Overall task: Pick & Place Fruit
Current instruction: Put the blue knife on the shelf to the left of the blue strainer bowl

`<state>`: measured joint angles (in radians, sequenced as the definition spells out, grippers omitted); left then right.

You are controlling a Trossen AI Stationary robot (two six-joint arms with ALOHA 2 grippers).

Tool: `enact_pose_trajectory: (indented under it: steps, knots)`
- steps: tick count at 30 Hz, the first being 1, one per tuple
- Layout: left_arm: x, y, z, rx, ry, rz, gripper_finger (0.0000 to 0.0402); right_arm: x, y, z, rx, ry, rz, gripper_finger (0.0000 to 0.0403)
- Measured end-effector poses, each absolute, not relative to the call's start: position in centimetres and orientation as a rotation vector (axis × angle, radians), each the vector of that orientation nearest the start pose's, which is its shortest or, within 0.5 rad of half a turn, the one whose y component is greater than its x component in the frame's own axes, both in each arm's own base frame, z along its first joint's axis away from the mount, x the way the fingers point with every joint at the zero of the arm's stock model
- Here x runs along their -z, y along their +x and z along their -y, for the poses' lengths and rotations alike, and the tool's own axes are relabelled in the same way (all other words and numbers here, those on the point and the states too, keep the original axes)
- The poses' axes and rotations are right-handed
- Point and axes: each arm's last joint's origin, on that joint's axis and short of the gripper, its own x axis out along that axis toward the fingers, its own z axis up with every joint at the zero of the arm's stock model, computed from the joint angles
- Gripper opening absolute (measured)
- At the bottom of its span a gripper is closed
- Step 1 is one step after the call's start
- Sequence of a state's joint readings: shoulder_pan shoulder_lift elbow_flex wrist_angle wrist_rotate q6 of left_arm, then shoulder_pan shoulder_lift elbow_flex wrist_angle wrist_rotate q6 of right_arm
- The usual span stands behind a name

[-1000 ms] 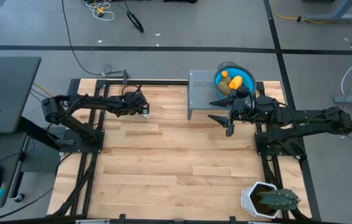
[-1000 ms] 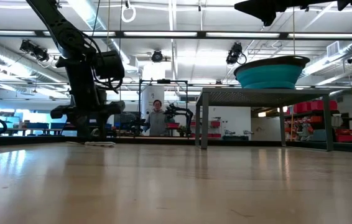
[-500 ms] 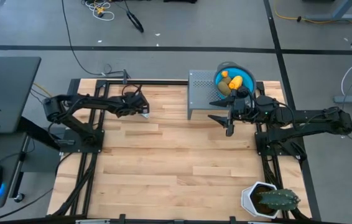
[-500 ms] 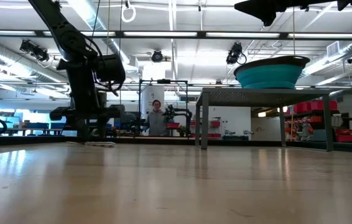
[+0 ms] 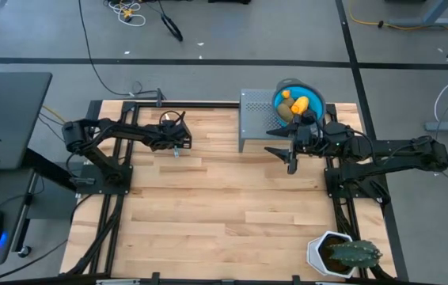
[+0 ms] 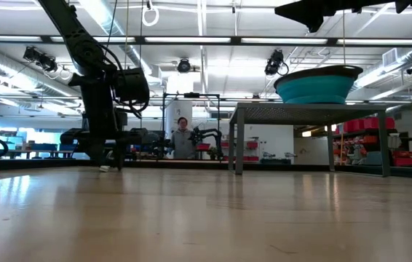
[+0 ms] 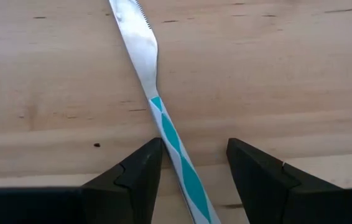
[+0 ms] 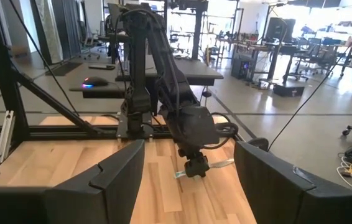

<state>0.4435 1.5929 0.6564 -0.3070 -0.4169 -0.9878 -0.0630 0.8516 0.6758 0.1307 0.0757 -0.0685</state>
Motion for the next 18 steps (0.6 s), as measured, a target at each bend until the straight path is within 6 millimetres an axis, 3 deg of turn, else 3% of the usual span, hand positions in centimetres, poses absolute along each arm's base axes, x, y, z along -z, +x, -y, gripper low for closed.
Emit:
enact_pose_trajectory:
  steps: [8,18]
  knots:
    - [-11.5,22.0,-11.1,-1.287,-0.805,-0.862,0.0190,-31.4,19.4,1.4,0.137,-0.069,-0.050,0.0259]
    - [-11.4,22.4,-9.6,-1.239,-0.784,-0.904,0.0143,-31.4,19.4,1.4,0.137,-0.069,-0.050,0.0259]
